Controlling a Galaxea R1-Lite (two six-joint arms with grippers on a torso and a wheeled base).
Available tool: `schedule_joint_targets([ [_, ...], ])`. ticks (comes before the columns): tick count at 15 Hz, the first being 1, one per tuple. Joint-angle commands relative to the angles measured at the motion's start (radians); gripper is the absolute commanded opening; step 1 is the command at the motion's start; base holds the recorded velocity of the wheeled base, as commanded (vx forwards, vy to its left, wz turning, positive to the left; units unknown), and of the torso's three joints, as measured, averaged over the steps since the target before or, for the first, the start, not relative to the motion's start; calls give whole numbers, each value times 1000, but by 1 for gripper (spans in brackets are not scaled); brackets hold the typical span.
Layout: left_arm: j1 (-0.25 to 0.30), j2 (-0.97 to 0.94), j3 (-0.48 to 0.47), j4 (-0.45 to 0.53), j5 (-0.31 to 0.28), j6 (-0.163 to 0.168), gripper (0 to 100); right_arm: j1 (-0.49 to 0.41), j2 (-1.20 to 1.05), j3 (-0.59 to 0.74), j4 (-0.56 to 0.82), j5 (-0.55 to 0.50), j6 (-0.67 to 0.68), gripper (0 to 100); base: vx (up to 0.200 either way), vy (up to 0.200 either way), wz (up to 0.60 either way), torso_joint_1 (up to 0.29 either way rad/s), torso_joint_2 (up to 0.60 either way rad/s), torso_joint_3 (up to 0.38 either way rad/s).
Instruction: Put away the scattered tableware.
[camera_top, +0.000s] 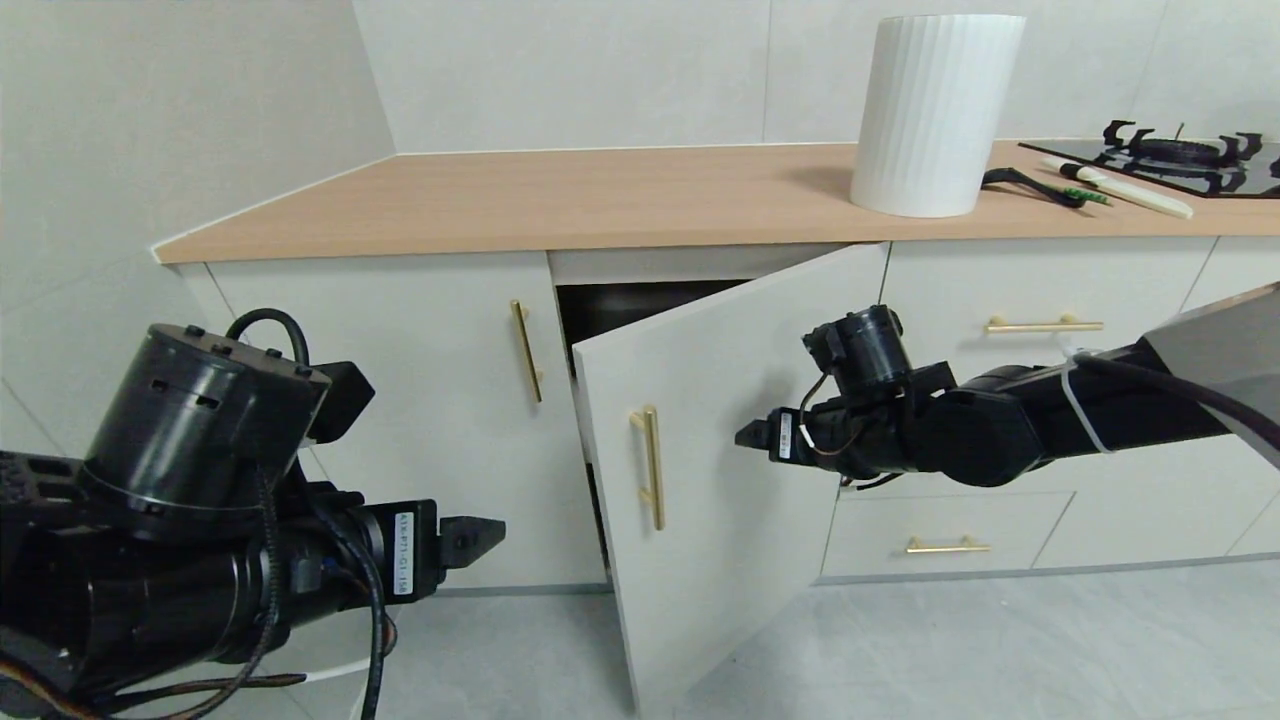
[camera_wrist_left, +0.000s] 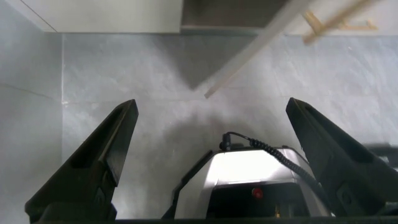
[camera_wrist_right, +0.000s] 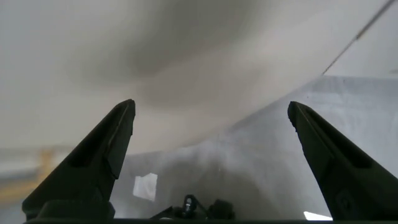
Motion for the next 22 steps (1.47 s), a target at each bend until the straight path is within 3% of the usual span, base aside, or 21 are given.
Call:
schedule_joint_targets([
  [1, 0, 5, -1, 0, 0, -2, 100, 2, 4, -5, -2, 1, 7, 100, 200, 0, 0, 12, 2, -7],
  [14, 0, 5, -2, -10, 2, -4, 100, 20, 92, -201, -7, -2, 331, 100, 0, 0, 0, 0, 0, 0],
  [22, 4, 0, 2, -43, 14, -8, 100, 2, 182, -322, -5, -121, 391, 100, 0, 0, 0, 0, 0, 0],
])
